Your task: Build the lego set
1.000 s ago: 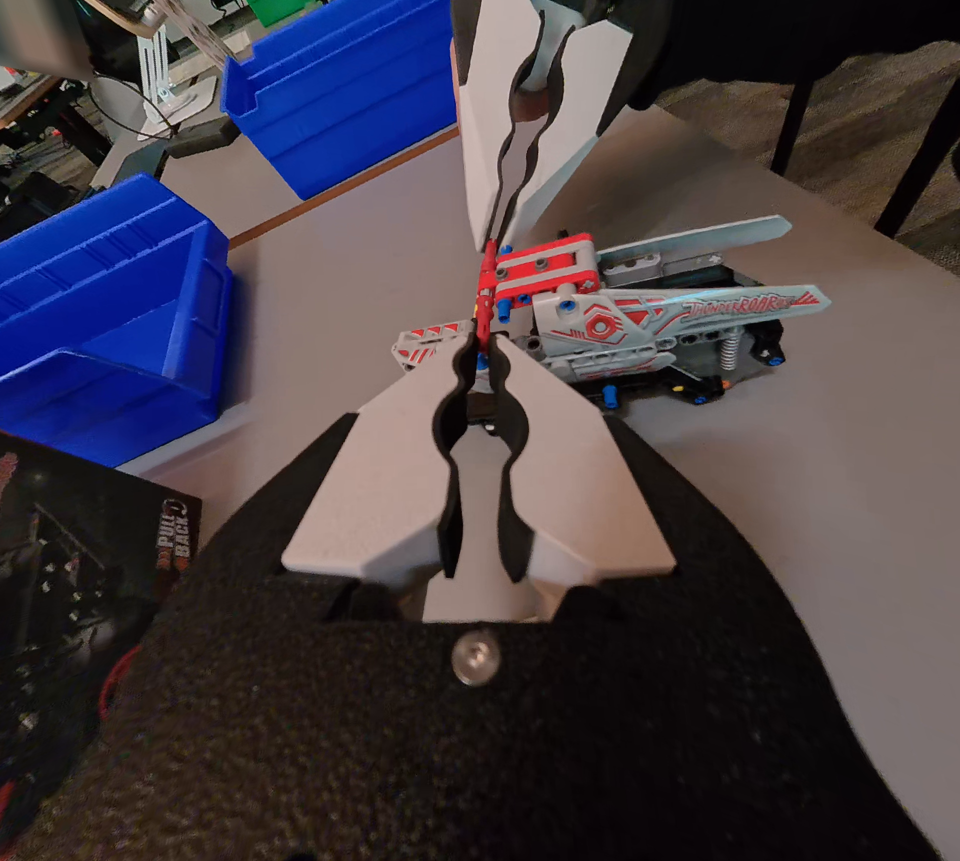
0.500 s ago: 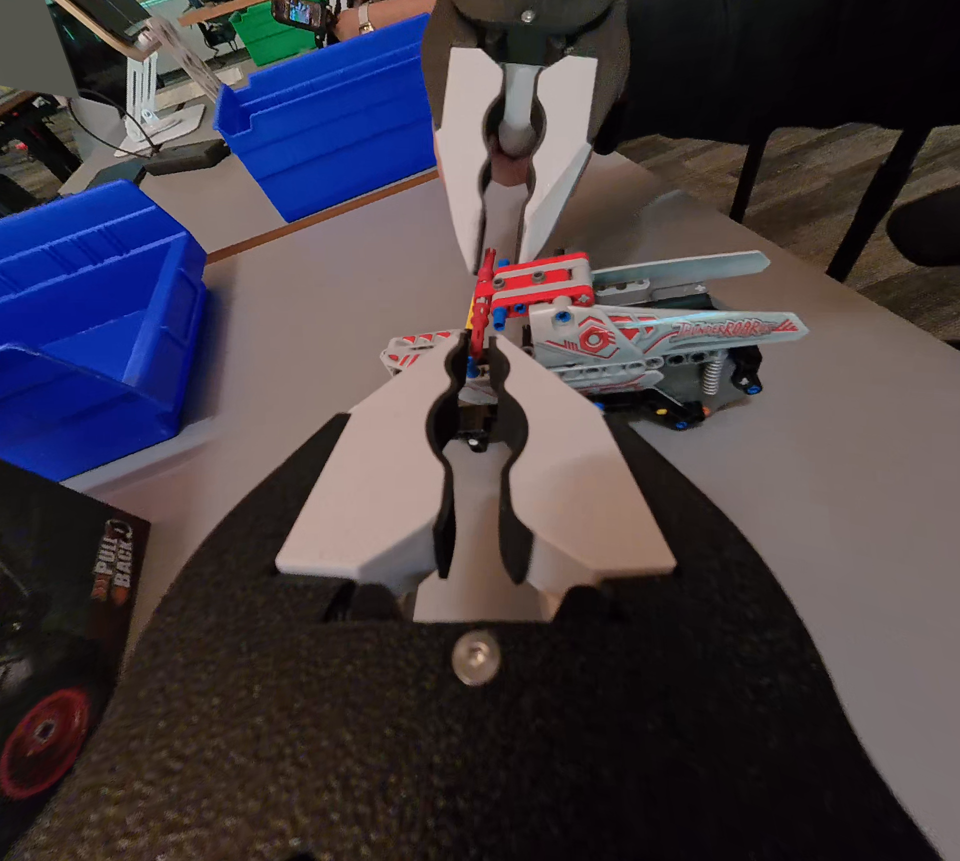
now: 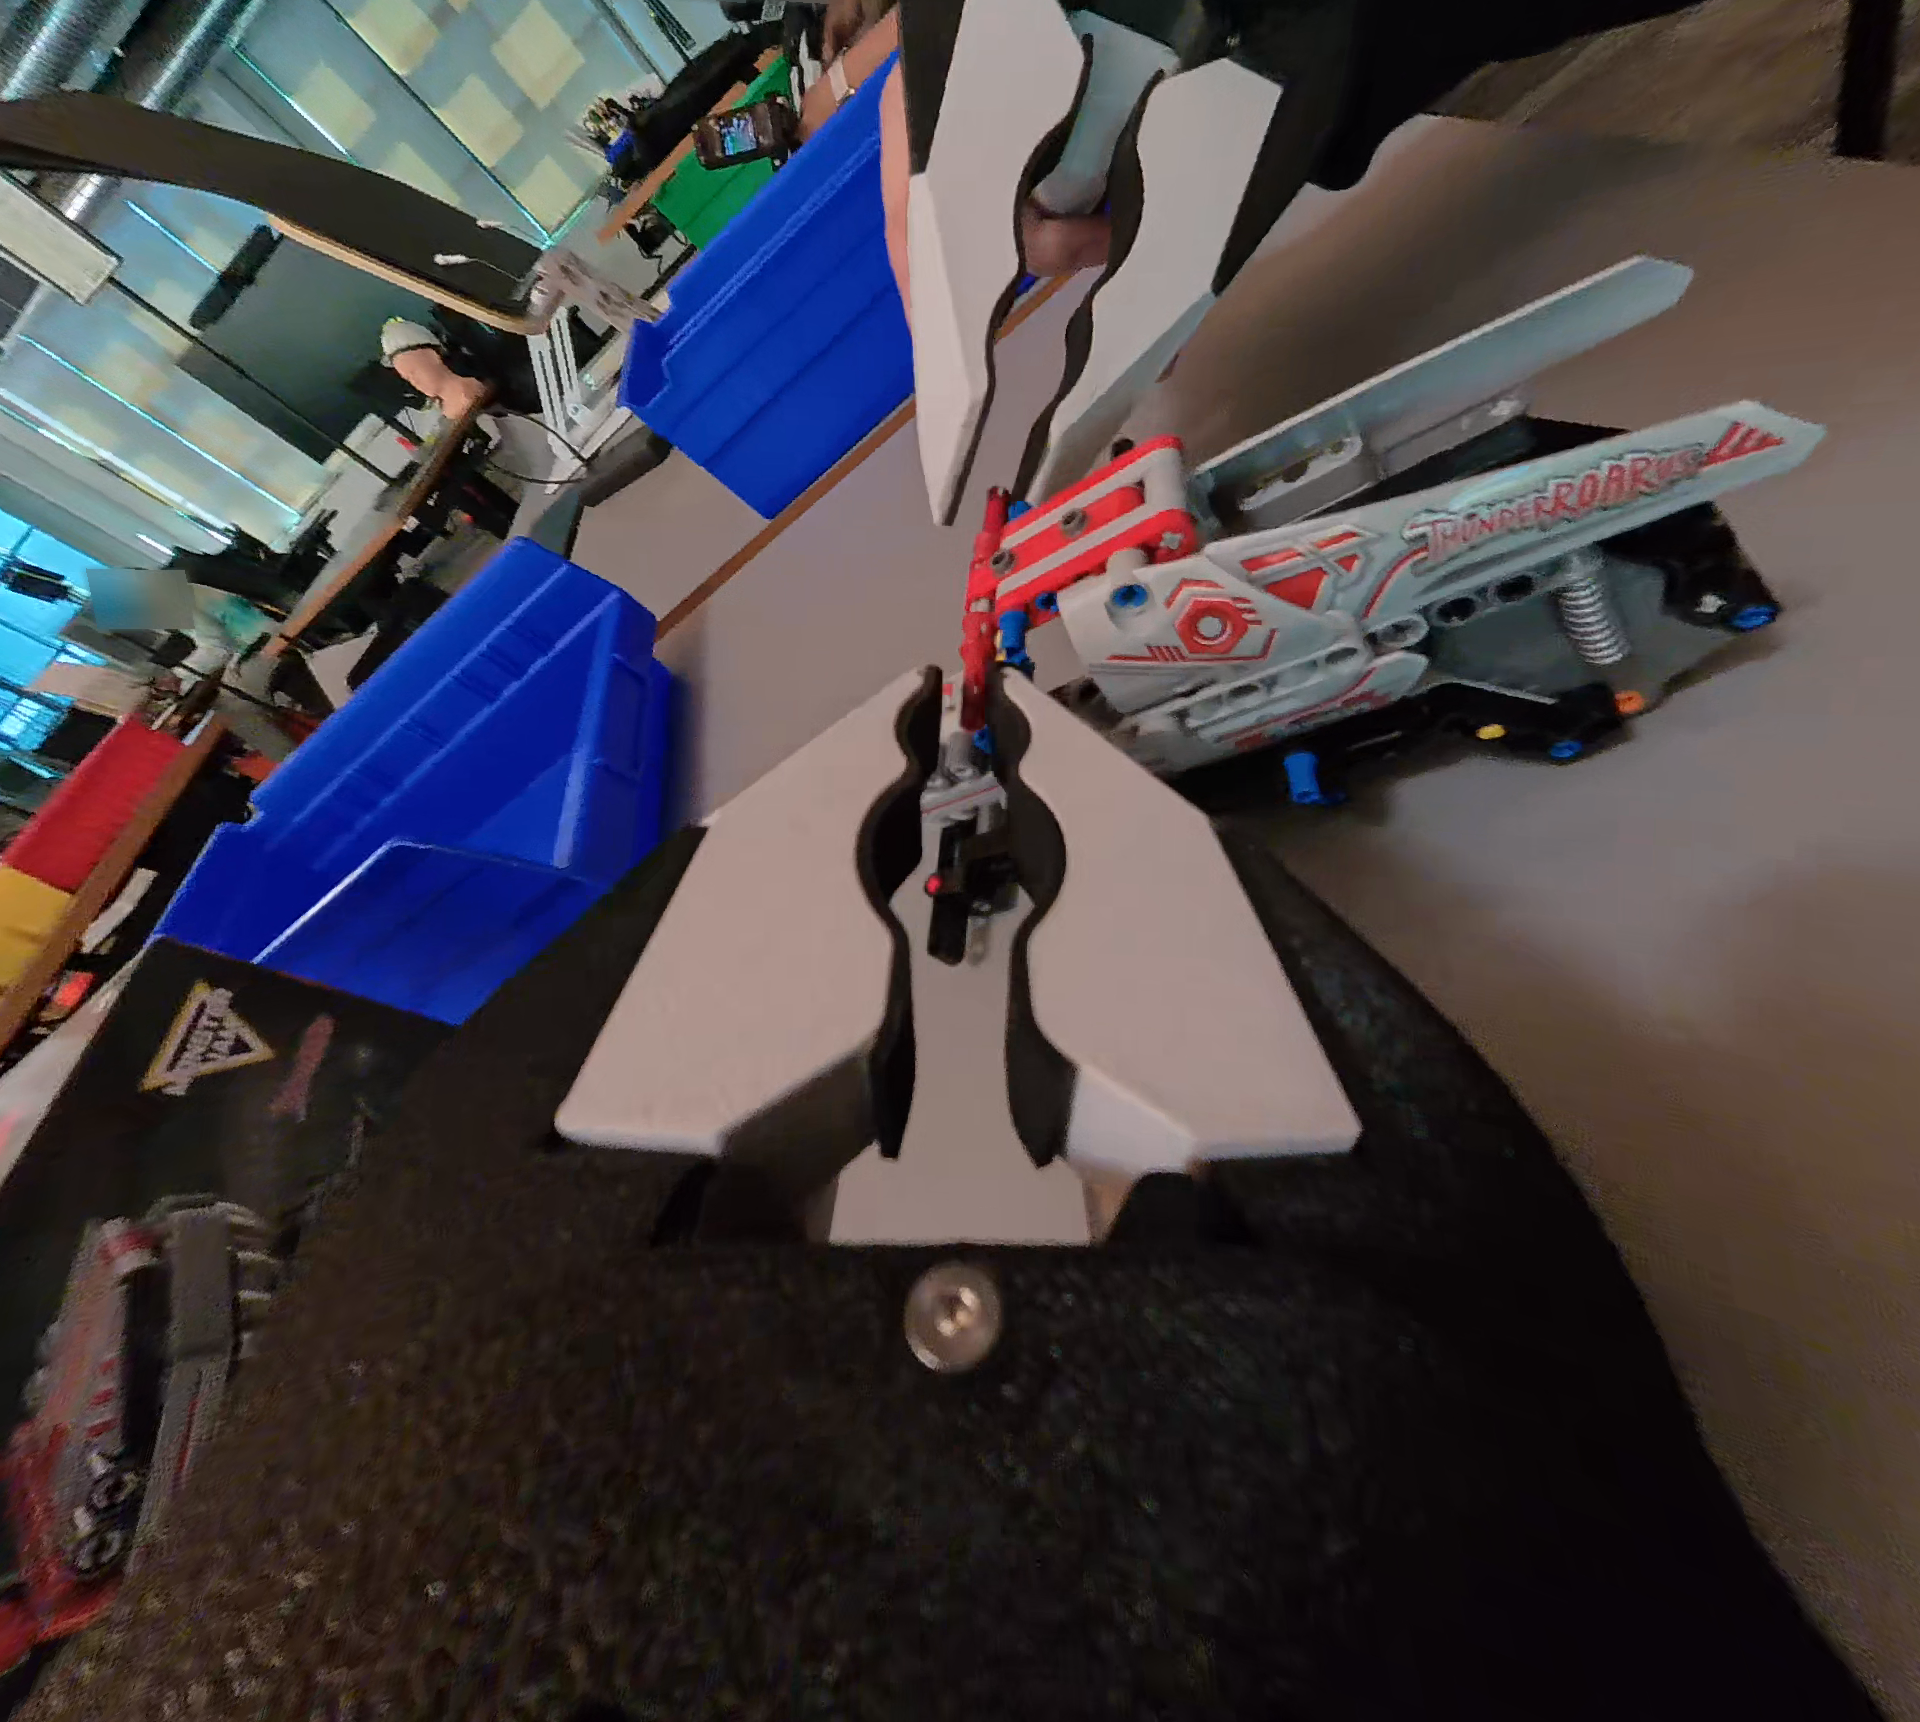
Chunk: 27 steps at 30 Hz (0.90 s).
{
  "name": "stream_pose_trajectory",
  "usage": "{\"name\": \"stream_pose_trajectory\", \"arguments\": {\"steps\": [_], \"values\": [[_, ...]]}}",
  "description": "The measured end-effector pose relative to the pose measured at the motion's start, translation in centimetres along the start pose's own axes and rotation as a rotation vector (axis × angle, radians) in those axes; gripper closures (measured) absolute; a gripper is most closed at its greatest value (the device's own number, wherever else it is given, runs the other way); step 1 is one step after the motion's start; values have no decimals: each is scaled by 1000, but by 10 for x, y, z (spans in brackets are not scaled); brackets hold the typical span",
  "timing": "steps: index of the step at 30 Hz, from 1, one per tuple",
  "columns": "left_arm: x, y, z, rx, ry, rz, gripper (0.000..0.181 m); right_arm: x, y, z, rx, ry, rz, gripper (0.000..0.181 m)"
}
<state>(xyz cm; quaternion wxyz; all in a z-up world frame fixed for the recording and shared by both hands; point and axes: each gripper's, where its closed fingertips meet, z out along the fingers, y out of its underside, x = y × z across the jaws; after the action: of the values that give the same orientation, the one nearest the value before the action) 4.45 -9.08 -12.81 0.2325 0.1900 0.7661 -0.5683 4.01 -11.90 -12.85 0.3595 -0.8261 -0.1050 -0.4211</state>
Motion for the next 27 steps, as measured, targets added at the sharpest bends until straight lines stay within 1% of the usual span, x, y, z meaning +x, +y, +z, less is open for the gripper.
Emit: {"name": "stream_pose_trajectory", "arguments": {"steps": [2,4,6,10,12,15,19,24,27], "values": [[-1,0,1,3,-2,6,174,2,1,0,6,29,-24,171],[0,-1,3,7,17,10,179,1,3,0,0,29,-38,173],[0,-1,3,8,18,22,179,-1,0,0,10,15,-40,178],[1,-1,5,9,18,61,179,0,1,1,1,11,-60,178],[1,0,5,-10,23,78,179,0,2,2,-13,0,-64,178],[0,1,5,-49,25,129,179,0,2,2,-34,-8,-136,178],[0,2,6,-91,40,179,180,0,3,3,-54,-32,-135,179],[-1,3,7,-106,51,172,180,0,3,5,-86,-33,-146,179],[-1,3,8,-118,30,173,180,0,3,5,-110,-30,-119,179]]}}
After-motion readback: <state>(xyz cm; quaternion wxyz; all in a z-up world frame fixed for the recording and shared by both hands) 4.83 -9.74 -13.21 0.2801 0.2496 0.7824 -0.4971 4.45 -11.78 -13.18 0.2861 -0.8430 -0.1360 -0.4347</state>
